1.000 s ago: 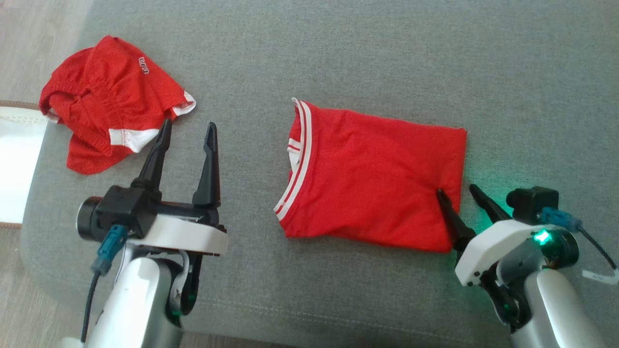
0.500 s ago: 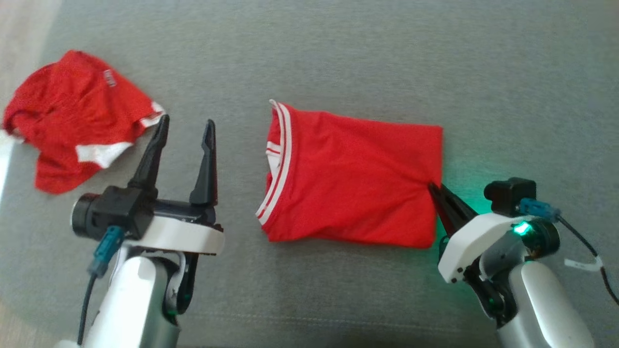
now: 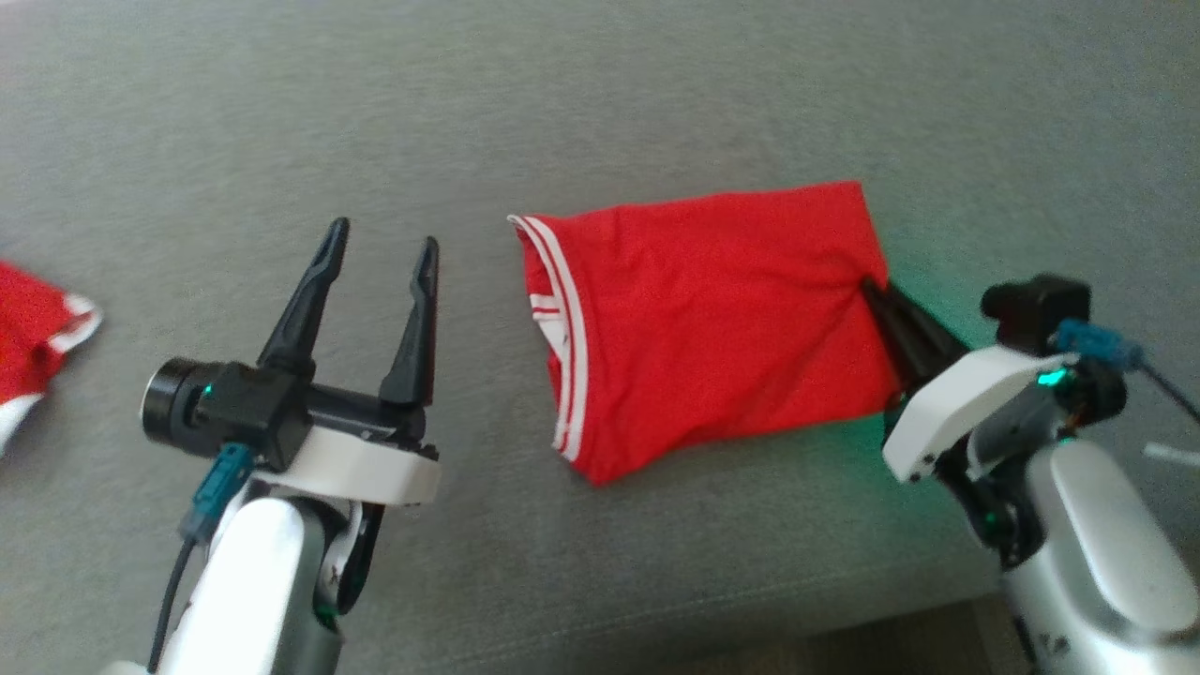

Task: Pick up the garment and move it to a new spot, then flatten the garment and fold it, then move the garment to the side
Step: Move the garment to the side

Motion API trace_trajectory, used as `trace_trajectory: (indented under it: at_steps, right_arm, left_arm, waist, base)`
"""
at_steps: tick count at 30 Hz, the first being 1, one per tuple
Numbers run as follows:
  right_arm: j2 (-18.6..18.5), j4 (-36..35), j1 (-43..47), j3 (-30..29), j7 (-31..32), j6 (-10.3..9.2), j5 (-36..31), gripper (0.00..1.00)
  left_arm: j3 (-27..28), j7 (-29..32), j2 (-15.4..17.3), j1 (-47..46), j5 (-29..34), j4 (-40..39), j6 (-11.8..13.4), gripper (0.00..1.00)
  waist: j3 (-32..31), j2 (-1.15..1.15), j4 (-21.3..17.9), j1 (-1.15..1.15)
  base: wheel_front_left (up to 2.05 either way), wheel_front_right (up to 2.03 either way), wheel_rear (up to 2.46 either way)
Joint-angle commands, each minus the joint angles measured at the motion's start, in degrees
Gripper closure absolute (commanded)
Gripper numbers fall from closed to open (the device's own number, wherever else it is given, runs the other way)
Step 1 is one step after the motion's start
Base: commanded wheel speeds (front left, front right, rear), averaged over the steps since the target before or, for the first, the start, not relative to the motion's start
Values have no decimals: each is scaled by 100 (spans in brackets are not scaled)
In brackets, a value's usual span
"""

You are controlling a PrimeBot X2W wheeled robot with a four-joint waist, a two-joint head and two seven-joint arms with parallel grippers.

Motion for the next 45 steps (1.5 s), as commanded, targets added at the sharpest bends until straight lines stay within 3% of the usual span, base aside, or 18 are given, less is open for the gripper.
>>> trace_trajectory:
  at_steps: [1, 6, 13, 23, 32, 43, 45]
  right_arm:
    - [-99, -121, -230, 47, -102, -5, 90, 100]
    - [-327, 158, -660, -120, -360, -5, 243, 100]
    - [-919, 568, -1347, -750, -691, -5, 310, 100]
    - [-1465, 390, -1845, -1468, -690, -5, 229, 100]
    - [-1313, 161, -1865, -2142, -610, -5, -281, 100]
    - [-969, 737, -2016, -2912, -819, -5, -1445, 100]
    - [-923, 860, -2031, -2983, -905, -5, -1550, 82]
  left_arm:
    - [140, 14, 129, -268, 56, -251, -44, 0]
    - [-53, 118, 151, -500, 141, -347, -158, 0]
    - [-260, 211, 195, -791, 262, -520, -271, 0]
    - [-421, 276, 255, -1029, 341, -799, -350, 0]
    - [-488, 342, 321, -1263, 403, -981, -369, 0]
    - [-561, 306, 336, -1517, 385, -957, -396, 0]
    - [-564, 283, 337, -1534, 367, -926, -396, 0]
  waist:
    - [199, 0, -291, 0]
    - [427, 0, -446, 0]
    - [765, 0, -554, 0]
    - [1118, 0, -664, 0]
    - [1475, 0, -676, 0]
    - [1911, 0, -443, 0]
    - [1943, 0, -395, 0]
  base:
    - [0, 0, 0]
    - [0, 0, 0]
    - [0, 0, 0]
    - [0, 0, 0]
    - [0, 0, 0]
    - [0, 0, 0]
    - [0, 0, 0]
